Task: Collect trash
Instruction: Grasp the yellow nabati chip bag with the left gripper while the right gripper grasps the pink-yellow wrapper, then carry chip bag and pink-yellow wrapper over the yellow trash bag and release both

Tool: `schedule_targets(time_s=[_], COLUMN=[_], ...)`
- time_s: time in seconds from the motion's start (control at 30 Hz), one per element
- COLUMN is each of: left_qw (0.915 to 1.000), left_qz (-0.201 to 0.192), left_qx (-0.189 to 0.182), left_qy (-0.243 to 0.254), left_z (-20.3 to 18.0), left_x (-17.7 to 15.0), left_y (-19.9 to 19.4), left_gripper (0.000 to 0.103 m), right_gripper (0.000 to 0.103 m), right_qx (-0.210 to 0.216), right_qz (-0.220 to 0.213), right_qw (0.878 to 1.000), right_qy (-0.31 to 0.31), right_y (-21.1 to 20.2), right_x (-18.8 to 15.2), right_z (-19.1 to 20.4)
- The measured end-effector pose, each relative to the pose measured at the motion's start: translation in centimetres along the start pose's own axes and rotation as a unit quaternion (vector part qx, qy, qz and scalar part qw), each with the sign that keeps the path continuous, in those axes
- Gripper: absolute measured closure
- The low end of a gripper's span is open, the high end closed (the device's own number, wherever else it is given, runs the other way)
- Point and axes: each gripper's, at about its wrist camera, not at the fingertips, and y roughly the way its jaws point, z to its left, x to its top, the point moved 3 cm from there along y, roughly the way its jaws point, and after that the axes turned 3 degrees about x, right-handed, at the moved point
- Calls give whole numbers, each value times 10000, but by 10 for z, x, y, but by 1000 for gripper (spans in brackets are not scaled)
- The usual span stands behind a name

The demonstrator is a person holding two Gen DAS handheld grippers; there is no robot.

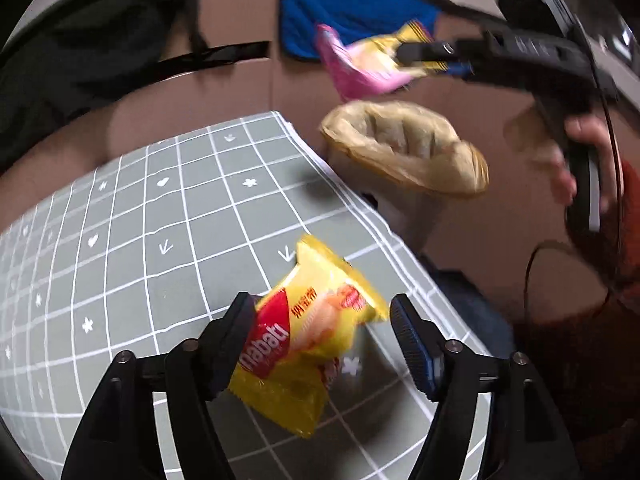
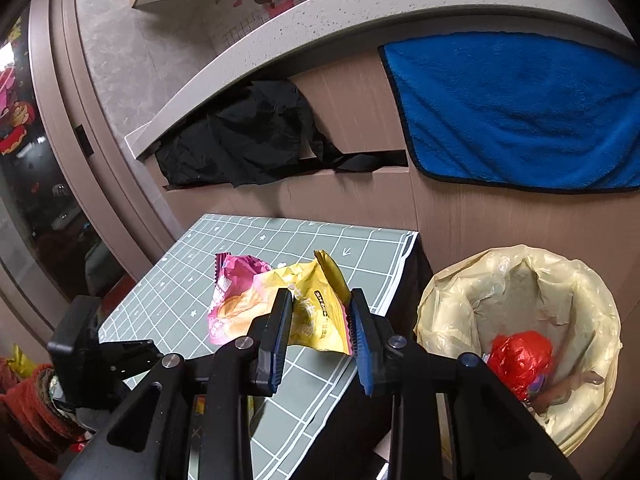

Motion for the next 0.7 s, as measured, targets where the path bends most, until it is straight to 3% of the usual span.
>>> schedule_targets(time_s=[0.13,0.3,0.53,0.7], left_qw=[9982,9971,9932,9830], left_qz=[284,500,496,346], left_qx=[325,522,316,293], left_qy=[408,256,-1003,-1779], left_z=[-6,9,42,59], left_x=[-3,-7,-7,-2], left_y=[19,39,43,33], left_gripper=[30,30,33,50], right_gripper=[75,75,75,75], right_qx=[37,86,57,85], right_qz=[9,64,116,139], right_qw=[9999,9999,9999,9999], right_qy=[93,60,51,21], right_y=[0,3,6,11], right_x=[-2,-6,-9,-8], right_z=[-2,3,3,5])
